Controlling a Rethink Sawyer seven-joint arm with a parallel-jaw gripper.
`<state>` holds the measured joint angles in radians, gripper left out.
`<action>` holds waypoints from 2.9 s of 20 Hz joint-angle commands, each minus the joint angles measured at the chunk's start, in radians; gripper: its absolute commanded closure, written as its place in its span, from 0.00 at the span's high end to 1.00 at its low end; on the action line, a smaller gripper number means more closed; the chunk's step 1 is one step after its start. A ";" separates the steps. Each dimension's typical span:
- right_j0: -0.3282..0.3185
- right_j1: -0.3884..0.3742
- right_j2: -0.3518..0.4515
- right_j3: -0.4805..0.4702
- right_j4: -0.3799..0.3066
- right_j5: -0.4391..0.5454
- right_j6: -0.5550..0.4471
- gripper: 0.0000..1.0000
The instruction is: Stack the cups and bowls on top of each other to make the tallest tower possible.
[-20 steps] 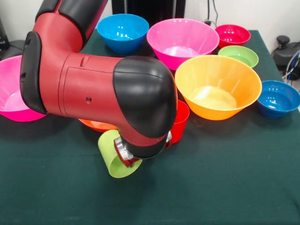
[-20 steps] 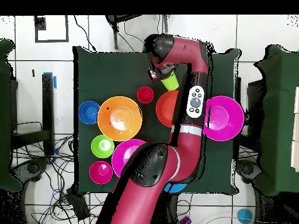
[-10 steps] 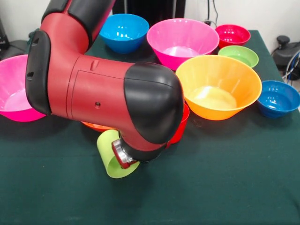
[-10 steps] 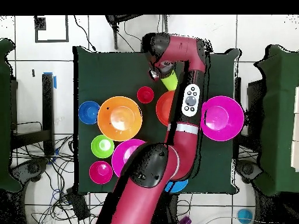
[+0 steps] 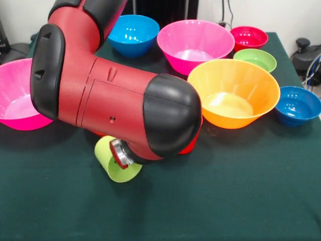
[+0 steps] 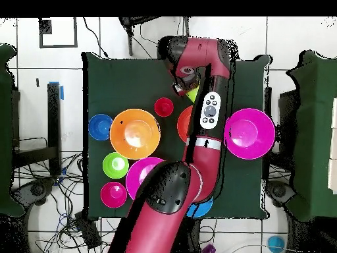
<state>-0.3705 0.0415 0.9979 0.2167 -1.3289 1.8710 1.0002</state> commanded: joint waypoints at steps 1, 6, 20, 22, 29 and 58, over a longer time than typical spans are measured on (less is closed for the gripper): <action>-0.014 -0.037 0.061 0.021 -0.173 0.151 -0.331 1.00; -0.022 -0.039 0.072 0.036 -0.187 0.160 -0.322 1.00; -0.044 -0.054 0.064 0.077 -0.119 0.068 -0.237 0.00; -0.070 -0.097 0.011 0.150 -0.001 -0.033 -0.165 0.00; -0.240 -0.381 -0.105 0.584 0.415 -0.355 0.028 0.00; -0.257 -0.586 -0.227 0.912 0.693 -0.701 0.158 0.00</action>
<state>-0.6653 -0.5467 0.8588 0.9955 -0.6616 1.1704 0.9980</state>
